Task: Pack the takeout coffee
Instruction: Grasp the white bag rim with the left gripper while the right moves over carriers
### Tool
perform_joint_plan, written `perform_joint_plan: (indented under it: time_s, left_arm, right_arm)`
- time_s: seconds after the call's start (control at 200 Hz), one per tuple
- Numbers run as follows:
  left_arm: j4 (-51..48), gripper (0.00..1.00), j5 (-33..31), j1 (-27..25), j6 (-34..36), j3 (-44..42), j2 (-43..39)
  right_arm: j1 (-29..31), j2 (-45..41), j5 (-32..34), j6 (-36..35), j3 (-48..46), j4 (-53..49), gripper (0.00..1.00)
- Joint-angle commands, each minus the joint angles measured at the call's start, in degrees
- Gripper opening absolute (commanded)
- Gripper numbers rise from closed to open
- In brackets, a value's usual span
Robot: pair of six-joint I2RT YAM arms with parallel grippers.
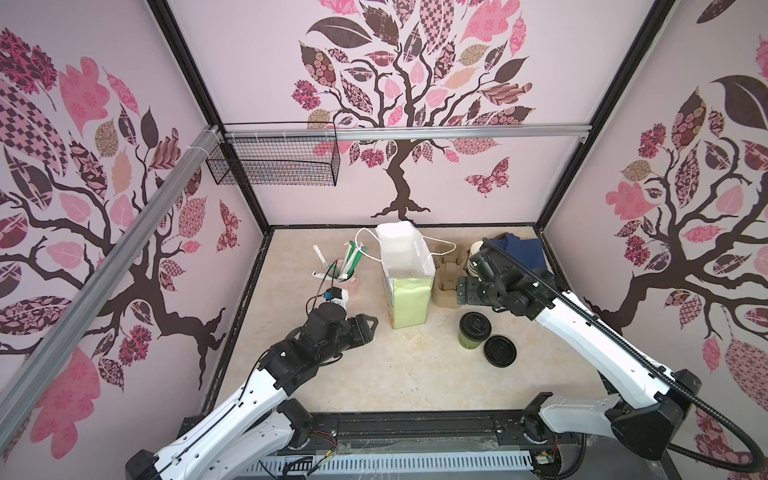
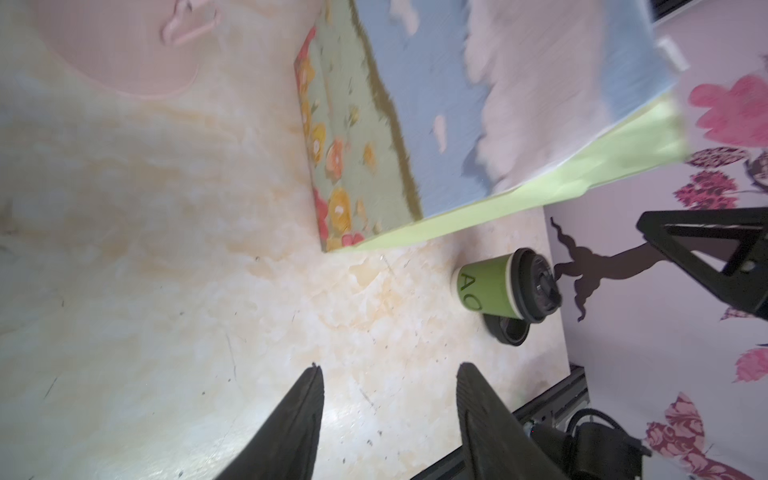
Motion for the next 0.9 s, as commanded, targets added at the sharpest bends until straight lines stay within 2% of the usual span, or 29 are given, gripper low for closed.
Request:
perform_joint_plan:
  time_s: [0.0, 0.095, 0.28, 0.385, 0.52, 0.595, 0.755, 0.895]
  left_arm:
    - [-2.77, 0.58, -2.98, 0.45, 1.42, 8.32, 1.98]
    - [-5.57, 0.62, -3.79, 0.74, 3.04, 15.63, 5.55]
    - [-13.48, 0.8, -5.27, 2.8, 5.02, 31.01, 14.97]
    - [-20.62, 0.82, -3.58, 6.54, 3.62, 39.97, 22.09]
    - [-30.3, 0.83, -6.66, 8.51, 4.78, 51.73, 32.51]
    - [-33.77, 0.79, -7.08, 8.6, 6.84, 58.76, 38.19]
    - [-35.02, 0.6, -8.11, 7.67, 13.21, 70.28, 45.27]
    - [-42.65, 0.57, -10.98, 7.32, 17.0, 81.45, 52.86]
  right_arm:
    - [-0.03, 1.53, 2.14, 3.77, 4.01, -2.08, 0.9]
    - [-0.07, 5.16, 5.29, 8.46, 7.63, -3.73, 0.88]
    - [-0.07, 11.95, 14.03, 14.9, 17.6, -14.16, 0.88]
    - [-0.03, 10.88, 17.66, 14.96, 18.17, -13.91, 0.88]
    - [-0.07, 7.78, 19.53, 13.08, 16.39, -11.07, 0.87]
    - [-0.05, 7.0, 20.19, 12.81, 15.96, -10.84, 0.87]
    - [-0.08, 6.33, 20.54, 14.15, 15.16, -11.85, 0.87]
    - [-0.04, 5.14, 20.88, 15.49, 13.31, -11.92, 0.87]
